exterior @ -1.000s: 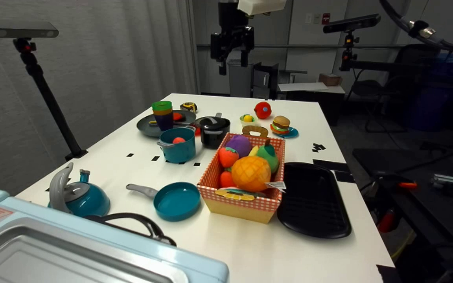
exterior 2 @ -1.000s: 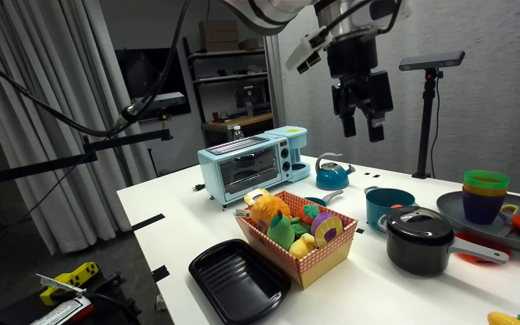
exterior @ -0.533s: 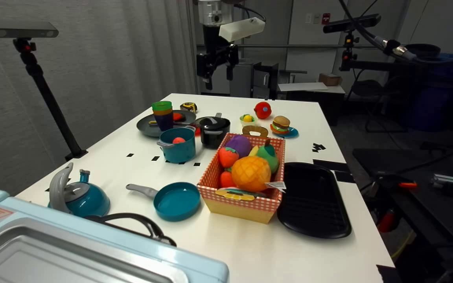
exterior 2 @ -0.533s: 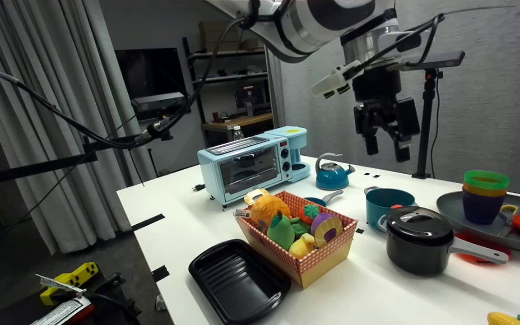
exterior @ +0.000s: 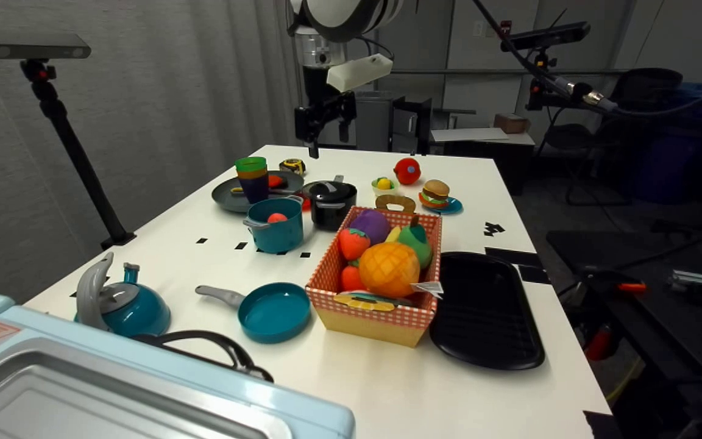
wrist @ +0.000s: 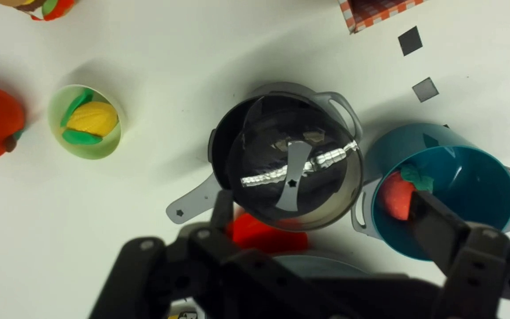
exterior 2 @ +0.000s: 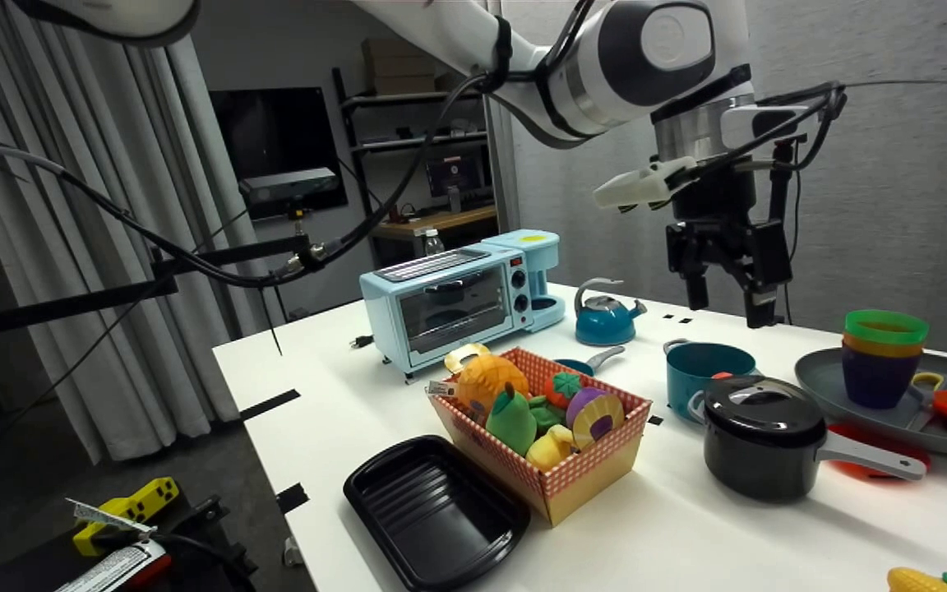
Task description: Transfer the lid from the black pot to the blue pot
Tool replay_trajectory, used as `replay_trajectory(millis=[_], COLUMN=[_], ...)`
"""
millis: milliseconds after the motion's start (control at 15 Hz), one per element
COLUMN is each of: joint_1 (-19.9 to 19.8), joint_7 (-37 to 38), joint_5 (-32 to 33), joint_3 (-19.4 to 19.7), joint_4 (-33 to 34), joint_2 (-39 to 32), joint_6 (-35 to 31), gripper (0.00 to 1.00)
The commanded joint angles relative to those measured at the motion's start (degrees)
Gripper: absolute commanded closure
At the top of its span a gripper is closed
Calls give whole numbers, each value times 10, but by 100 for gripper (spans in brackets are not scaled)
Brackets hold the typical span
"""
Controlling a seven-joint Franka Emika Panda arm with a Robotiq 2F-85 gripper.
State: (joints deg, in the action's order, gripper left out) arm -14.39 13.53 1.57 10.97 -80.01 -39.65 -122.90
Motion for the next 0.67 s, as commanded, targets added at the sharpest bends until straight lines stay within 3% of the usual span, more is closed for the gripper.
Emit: replay_trajectory(millis=[0,600], joint_1=[-16,-18], joint_7=[-22,-8], joint_5=[-23,-35], joint_3=[-7,-6], joint_4=[61,86], joint_2=[-43,-90], joint_6=[15,3], gripper=[0,0])
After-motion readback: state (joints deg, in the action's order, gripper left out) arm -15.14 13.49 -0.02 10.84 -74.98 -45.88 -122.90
